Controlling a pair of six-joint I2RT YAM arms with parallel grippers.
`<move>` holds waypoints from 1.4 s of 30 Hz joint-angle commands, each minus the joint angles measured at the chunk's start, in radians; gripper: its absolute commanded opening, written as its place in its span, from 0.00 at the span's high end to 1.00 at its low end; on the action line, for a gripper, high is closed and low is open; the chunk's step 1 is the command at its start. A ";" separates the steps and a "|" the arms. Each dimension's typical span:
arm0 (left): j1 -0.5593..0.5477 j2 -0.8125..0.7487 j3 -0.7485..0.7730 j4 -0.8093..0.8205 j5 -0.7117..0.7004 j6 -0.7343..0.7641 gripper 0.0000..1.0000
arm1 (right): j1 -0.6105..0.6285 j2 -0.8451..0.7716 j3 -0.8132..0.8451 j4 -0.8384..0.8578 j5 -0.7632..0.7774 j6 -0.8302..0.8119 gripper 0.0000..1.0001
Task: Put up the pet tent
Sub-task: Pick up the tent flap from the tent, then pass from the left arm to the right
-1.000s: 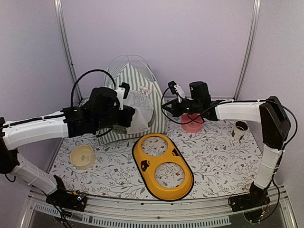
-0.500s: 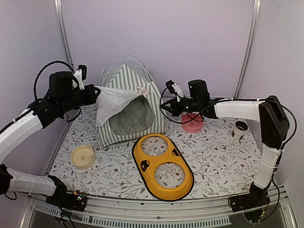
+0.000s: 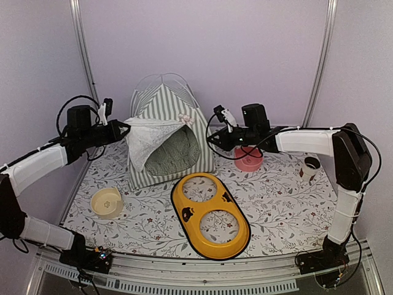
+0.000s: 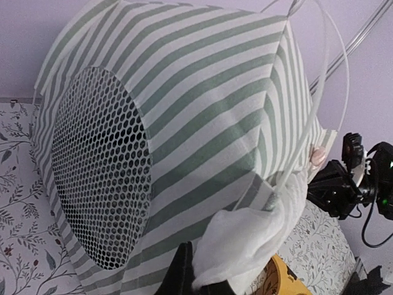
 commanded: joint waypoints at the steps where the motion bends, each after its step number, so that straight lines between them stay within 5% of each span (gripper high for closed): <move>1: 0.011 0.048 -0.053 0.126 0.177 -0.020 0.96 | -0.006 -0.010 0.048 -0.077 0.008 0.032 0.72; 5: 0.008 0.041 -0.108 0.197 0.194 -0.082 0.96 | -0.006 -0.049 0.070 -0.122 0.047 0.045 0.39; 10: -0.012 0.031 -0.162 0.221 0.165 -0.134 0.96 | 0.018 -0.124 0.068 -0.159 0.160 0.052 0.22; 13: -0.022 0.025 -0.182 0.236 0.156 -0.160 0.95 | 0.062 -0.163 0.051 -0.153 0.264 0.056 0.19; 18: -0.044 0.041 -0.196 0.273 0.172 -0.200 0.95 | 0.141 -0.187 -0.011 -0.038 0.191 0.130 0.19; 28: -0.131 0.088 -0.197 0.336 0.157 -0.258 0.95 | 0.278 0.013 0.027 0.205 0.124 0.296 0.09; 42: -0.134 0.055 -0.214 0.283 0.124 -0.250 0.95 | 0.308 0.272 0.217 0.404 0.114 0.538 0.07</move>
